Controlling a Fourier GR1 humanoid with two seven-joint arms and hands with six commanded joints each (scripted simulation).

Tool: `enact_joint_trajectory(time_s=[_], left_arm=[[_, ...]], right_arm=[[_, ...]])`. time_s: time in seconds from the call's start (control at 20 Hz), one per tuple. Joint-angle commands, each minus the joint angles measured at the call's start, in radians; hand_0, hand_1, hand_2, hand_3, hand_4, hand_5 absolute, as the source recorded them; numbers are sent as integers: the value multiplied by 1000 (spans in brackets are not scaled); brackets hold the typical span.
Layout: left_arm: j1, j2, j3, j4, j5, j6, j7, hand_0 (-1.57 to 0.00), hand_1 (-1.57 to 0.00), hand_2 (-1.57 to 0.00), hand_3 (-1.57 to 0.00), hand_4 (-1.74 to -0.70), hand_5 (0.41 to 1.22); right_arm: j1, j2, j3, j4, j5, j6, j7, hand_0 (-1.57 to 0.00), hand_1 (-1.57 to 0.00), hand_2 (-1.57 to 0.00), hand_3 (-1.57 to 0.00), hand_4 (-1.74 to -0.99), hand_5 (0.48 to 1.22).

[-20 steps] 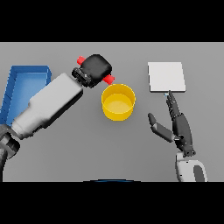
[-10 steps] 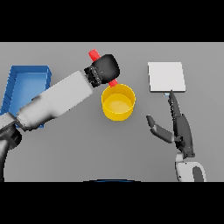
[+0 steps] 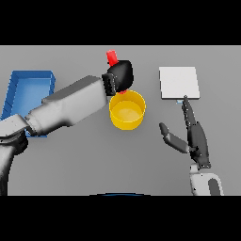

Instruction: Pick up the red beaker and tilt it to pour out 1 green nut into yellow bowl. Pick up the yellow bowl and place it on the metallic measuring scale.

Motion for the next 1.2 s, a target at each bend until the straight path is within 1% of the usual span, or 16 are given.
enact_joint_trajectory(time_s=[0.0,0.15,0.2,0.3,0.35,0.45,0.5,0.55,0.6,0.7,0.75,0.85,0.9,1.0,1.1,1.15], left_arm=[[-13,1,-14,7,-12,8,-3,-1571,-1571,-1571,-1569,-1733,1221],[-83,-10,-53,9,-40,7,-27,-1571,-1571,-1571,-1570,-1733,1221],[-111,-3,-55,13,-37,6,-50,-1571,-1571,-1571,-1570,-1732,1221],[-203,24,-61,41,-46,7,-93,-1571,-1571,-1571,-1570,-1729,1221],[-247,21,-45,70,-39,22,-91,-1571,-1571,-1571,-1571,-1728,1221],[-292,53,8,125,-9,38,-88,-1571,-1571,-1571,-1571,-1724,1221],[-315,68,33,166,-1,79,-86,-1571,-1571,-1571,-1571,-1720,1221],[-343,85,69,197,21,79,-73,-1571,-1571,-1571,-1571,-1720,1221],[-363,102,111,228,53,76,-57,-1571,-1571,-1571,-1571,-1722,1221],[-393,123,221,319,142,43,-17,-1571,-1571,-1571,-1571,-1728,1221],[-398,144,311,366,220,15,18,-1571,-1571,-1571,-1523,-1731,1221],[-397,202,465,446,361,-1,52,-1571,-1571,-1571,-1509,-1735,1221],[-384,231,538,487,434,-4,58,-1571,-1571,-1571,-1507,-1736,1221],[-339,287,654,542,558,16,57,-1571,-1571,-1571,-1530,-1738,1221],[-275,332,742,580,660,62,78,-1571,-1571,-1571,-1545,-1739,1221],[-240,344,775,587,705,86,93,-1571,-1571,-1571,-1550,-1739,1221]], right_arm=[[-11,-5,-12,17,-3,-5,3,1,1,1,1,-1133,579],[-16,-4,-9,7,1,-9,-1,1,1,1,1,-1133,575],[-7,-1,-3,12,14,-13,-7,1,1,1,1,-1138,572],[-16,13,3,15,17,-19,12,1,1,1,1,-1138,565],[-15,14,6,13,27,-27,3,1,1,1,1,-1135,563],[-6,5,6,-2,16,-12,-10,1,1,1,1,-1130,554],[-15,2,4,11,11,-6,-5,1,1,1,1,-1131,553],[-18,4,6,8,6,-1,-11,1,1,1,1,-1128,554],[-24,10,9,15,8,-3,-3,1,1,1,1,-1117,554],[-22,2,4,29,-10,16,-22,1,1,1,1,-1104,563],[-36,2,5,25,-12,17,-20,1,1,1,1,-1102,572],[-36,-10,0,28,-16,22,-31,1,1,1,1,-1105,578],[-39,-6,8,33,-13,25,-20,1,1,1,1,-1114,578],[-62,-8,3,38,-7,16,-13,1,1,1,1,-1121,588],[-60,-11,3,53,-10,22,-17,1,1,1,1,-1125,601],[-49,-18,11,38,11,15,-18,1,1,1,1,-1127,606]])
